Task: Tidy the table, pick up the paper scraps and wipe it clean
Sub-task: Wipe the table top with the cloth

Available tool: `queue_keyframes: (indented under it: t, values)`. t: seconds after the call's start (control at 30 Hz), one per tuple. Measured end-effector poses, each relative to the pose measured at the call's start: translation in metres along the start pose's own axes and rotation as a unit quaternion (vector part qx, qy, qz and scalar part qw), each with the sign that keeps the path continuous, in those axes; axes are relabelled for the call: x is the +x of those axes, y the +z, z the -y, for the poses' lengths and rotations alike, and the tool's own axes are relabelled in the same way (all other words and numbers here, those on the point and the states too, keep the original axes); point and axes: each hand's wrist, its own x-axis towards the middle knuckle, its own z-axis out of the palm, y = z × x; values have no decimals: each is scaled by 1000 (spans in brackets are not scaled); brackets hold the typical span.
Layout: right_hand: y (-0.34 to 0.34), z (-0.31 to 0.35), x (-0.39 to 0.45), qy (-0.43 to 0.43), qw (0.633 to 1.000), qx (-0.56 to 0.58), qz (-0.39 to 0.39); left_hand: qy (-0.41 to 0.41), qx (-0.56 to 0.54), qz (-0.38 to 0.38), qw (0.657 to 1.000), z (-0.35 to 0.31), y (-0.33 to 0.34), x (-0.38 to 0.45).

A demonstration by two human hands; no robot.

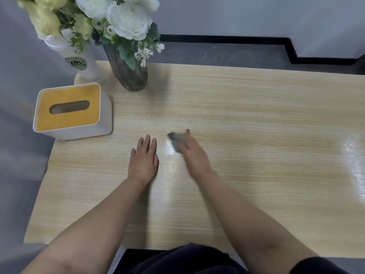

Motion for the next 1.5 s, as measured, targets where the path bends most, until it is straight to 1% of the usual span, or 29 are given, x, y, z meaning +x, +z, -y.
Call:
queue_keyframes:
  t: [0.03,0.07,0.1,0.2,0.27,0.37,0.4,0.43,0.5,0.53,0.57,0.6,0.67,0.7,0.73,0.8,0.83,0.87,0.93,0.97,1.03,1.1,1.17,1.23,1.27,1.33,1.37,1.43,1.5]
  values:
    - [-20,-15,-2,5,998,-44,-52,-1,-3,-2,1000,-1,0,0]
    - [-40,-32,-5,38,991,-99,-84,-3,-4,-3,1000,-1,1,0]
    - [-57,-49,-12,87,982,-125,-109,-5,-3,-4,1000,-2,2,-1]
    - [-82,-89,-36,230,953,-126,-150,-11,2,-9,1000,-4,6,-1]
    - [-78,-92,-41,260,942,-140,-159,-12,-1,-12,1000,-5,7,-1]
    - [-55,-60,-29,240,935,-182,-188,-10,-9,-13,1000,-4,5,-2]
    - [-45,-45,-24,209,944,-175,-183,-6,-9,-13,1000,-3,5,-3]
    - [-34,-27,-21,166,963,-143,-155,-1,-9,-12,1000,-1,5,-4]
    - [-5,2,-22,82,985,-125,-83,2,-2,-9,1000,2,6,-8]
    - [10,13,-27,50,992,-104,-51,5,3,-7,1000,2,7,-10]
    - [23,23,-32,40,997,-51,-34,8,3,-6,1000,3,8,-12]
    - [37,28,-37,7,998,-56,-29,7,-1,-4,1000,5,8,-15]
    - [52,29,-48,-68,996,-53,25,3,-10,3,1000,8,11,-22]
    - [48,27,-49,-95,993,-51,51,0,-10,5,1000,9,12,-25]
    - [40,21,-47,-110,992,-38,55,-5,-9,2,1000,9,14,-29]
    - [13,6,-41,-48,997,27,60,-14,-8,-7,1000,5,17,-35]
    - [-2,-8,-40,-10,998,44,46,-19,-10,-10,1000,2,18,-37]
    - [-18,-26,-39,11,999,27,20,-24,-16,-14,999,-1,20,-39]
    - [-54,-64,-48,86,996,-20,2,-33,-26,-20,999,-5,23,-43]
    - [-71,-82,-58,131,991,-35,-20,-37,-26,-21,999,-7,25,-45]
    - [-102,-113,-81,199,974,-28,-108,-41,-27,-26,998,-8,30,-51]
    - [-116,-120,-98,244,951,-27,-189,-39,-29,-32,998,-9,33,-57]
    - [-113,-111,-99,277,938,8,-209,-29,-28,-33,999,-9,36,-63]
    - [-94,-90,-92,296,933,31,-203,-20,-25,-28,999,-7,38,-70]
    - [-79,-76,-88,286,937,32,-200,-15,-24,-25,999,-6,39,-75]
    - [-48,-40,-85,226,954,57,-186,-2,-23,-24,999,-2,42,-83]
    - [-32,-23,-86,210,959,95,-167,7,-20,-21,1000,0,43,-87]
    - [-4,7,-90,190,964,157,-98,22,-9,-12,1000,6,45,-94]
    - [22,32,-100,178,965,190,-5,33,-3,-7,999,12,47,-102]
